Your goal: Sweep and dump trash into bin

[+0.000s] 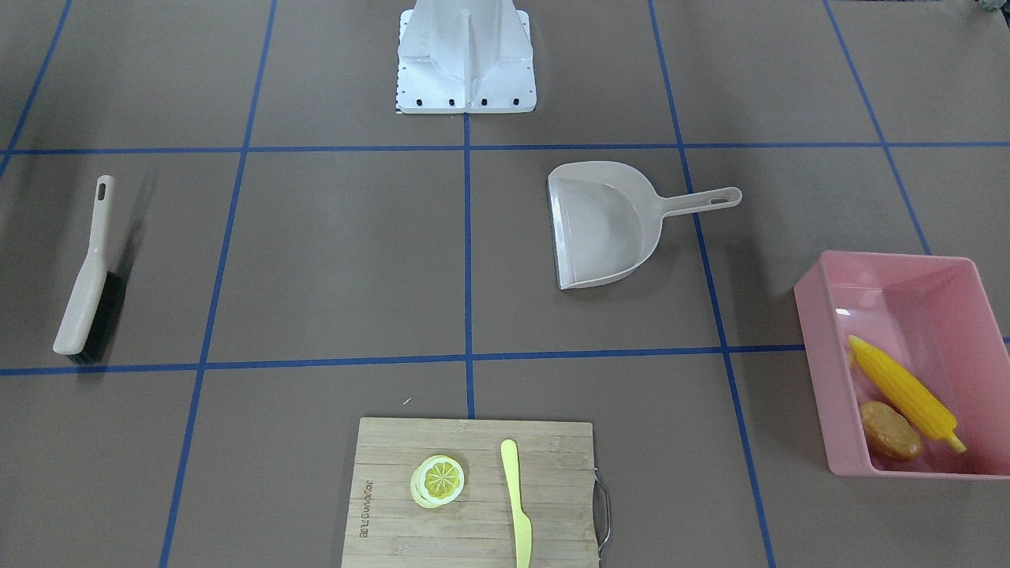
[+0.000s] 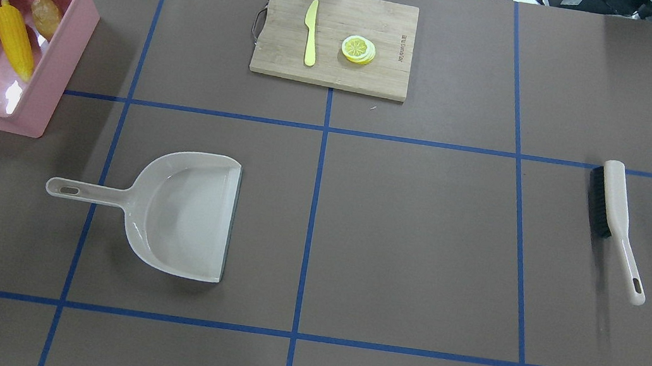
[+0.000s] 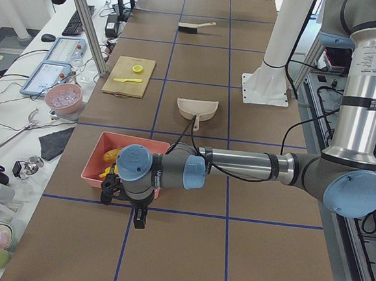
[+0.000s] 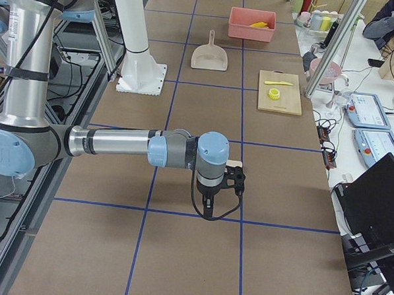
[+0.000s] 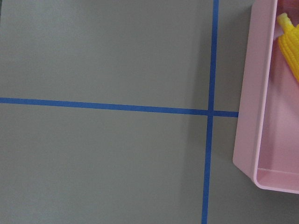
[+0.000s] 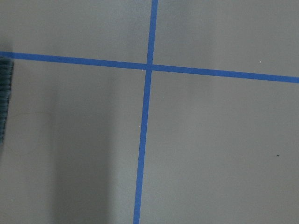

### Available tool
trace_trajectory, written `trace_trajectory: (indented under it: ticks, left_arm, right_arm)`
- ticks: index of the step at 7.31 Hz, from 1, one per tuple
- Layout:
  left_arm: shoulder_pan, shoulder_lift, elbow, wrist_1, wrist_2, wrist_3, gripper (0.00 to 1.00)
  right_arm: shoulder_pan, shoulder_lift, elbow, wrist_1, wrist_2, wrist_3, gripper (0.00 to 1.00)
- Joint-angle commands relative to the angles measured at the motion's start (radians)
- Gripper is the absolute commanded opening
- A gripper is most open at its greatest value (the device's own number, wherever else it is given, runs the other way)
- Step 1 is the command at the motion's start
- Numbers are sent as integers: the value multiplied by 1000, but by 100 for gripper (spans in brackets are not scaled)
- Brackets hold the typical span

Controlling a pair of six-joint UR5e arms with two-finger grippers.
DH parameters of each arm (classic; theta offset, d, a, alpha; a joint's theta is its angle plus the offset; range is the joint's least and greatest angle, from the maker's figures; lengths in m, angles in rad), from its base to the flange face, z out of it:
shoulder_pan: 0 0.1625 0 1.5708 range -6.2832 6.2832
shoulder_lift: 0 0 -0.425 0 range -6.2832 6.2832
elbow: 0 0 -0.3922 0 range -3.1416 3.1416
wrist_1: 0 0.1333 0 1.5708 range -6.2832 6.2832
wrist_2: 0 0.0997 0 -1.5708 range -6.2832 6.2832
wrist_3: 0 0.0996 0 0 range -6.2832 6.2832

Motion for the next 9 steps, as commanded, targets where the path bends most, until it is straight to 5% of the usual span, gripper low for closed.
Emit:
trace_trajectory:
  ticks: [1, 9]
  left_arm:
    - [65, 1, -37, -17, 1, -111, 98]
    - [60, 118, -79, -110, 0, -88, 98]
  right_arm:
    - [0, 0, -1, 0, 0, -1, 100]
    - [0, -2, -2, 0, 0, -1, 100]
